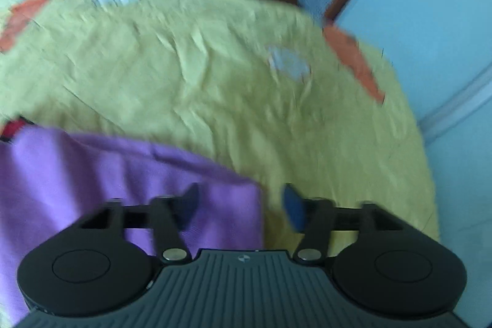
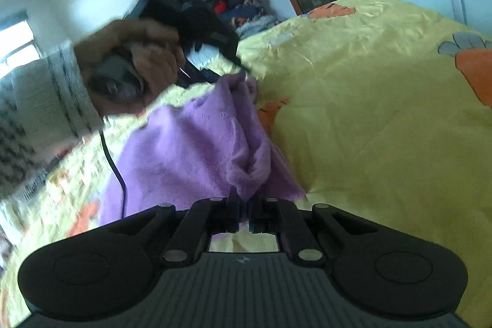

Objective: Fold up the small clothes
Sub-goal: 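Lift the folded sweater and fold it over with both grippers, then open both grippers and release the sweater onto the bedspread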

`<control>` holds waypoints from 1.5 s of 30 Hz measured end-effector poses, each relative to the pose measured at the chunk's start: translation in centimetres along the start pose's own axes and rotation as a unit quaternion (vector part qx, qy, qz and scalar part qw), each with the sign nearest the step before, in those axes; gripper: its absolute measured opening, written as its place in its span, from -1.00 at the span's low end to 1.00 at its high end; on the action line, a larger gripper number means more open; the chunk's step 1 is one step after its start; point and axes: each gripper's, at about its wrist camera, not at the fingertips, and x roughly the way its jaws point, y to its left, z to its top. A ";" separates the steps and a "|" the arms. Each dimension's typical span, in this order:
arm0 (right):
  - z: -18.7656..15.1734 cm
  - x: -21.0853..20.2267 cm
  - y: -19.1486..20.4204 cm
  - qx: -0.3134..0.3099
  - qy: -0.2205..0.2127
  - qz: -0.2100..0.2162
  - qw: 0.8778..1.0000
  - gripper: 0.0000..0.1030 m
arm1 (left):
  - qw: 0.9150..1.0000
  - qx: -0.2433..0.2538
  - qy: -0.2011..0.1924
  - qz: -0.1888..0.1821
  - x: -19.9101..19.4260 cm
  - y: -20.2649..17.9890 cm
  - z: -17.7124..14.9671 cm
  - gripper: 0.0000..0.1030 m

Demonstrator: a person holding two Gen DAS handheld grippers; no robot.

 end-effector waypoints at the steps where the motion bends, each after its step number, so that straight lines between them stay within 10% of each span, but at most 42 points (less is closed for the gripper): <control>1: 0.0 -0.3 -0.1 0.002 0.000 -0.006 1.000 -0.54 | 1.000 0.000 -0.015 -0.004 -1.3 0.8 0.2 0.38; 6: 1.1 -2.7 0.8 -0.072 -0.053 -0.018 0.996 -0.48 | 0.996 0.027 -0.067 0.053 -7.4 6.1 -1.5 0.65; 14: 5.0 4.7 5.5 -0.218 0.010 0.079 0.973 -0.48 | 0.980 0.097 -0.046 0.168 -6.6 10.8 -8.8 0.66; 18: 6.9 9.7 3.9 -0.216 0.049 0.034 0.975 -0.51 | 0.983 0.064 -0.055 0.160 -5.5 12.9 -9.6 1.00; 25: 9.3 8.0 5.9 -0.231 0.045 0.045 0.971 -0.49 | 0.990 0.025 -0.083 0.114 -9.2 14.2 -11.5 0.80; 31: 12.0 15.7 5.2 -0.251 0.090 -0.015 0.964 -0.50 | 0.985 0.081 -0.065 0.141 -9.4 10.0 -16.2 0.81; 40: 13.8 15.0 6.7 -0.216 0.070 0.043 0.973 -0.45 | 0.989 0.043 -0.043 0.132 -9.7 9.2 -22.0 1.00; 45: 13.9 18.5 6.3 -0.252 0.101 0.001 0.962 -0.09 | 0.992 0.015 -0.055 0.115 -10.9 10.9 -21.4 0.95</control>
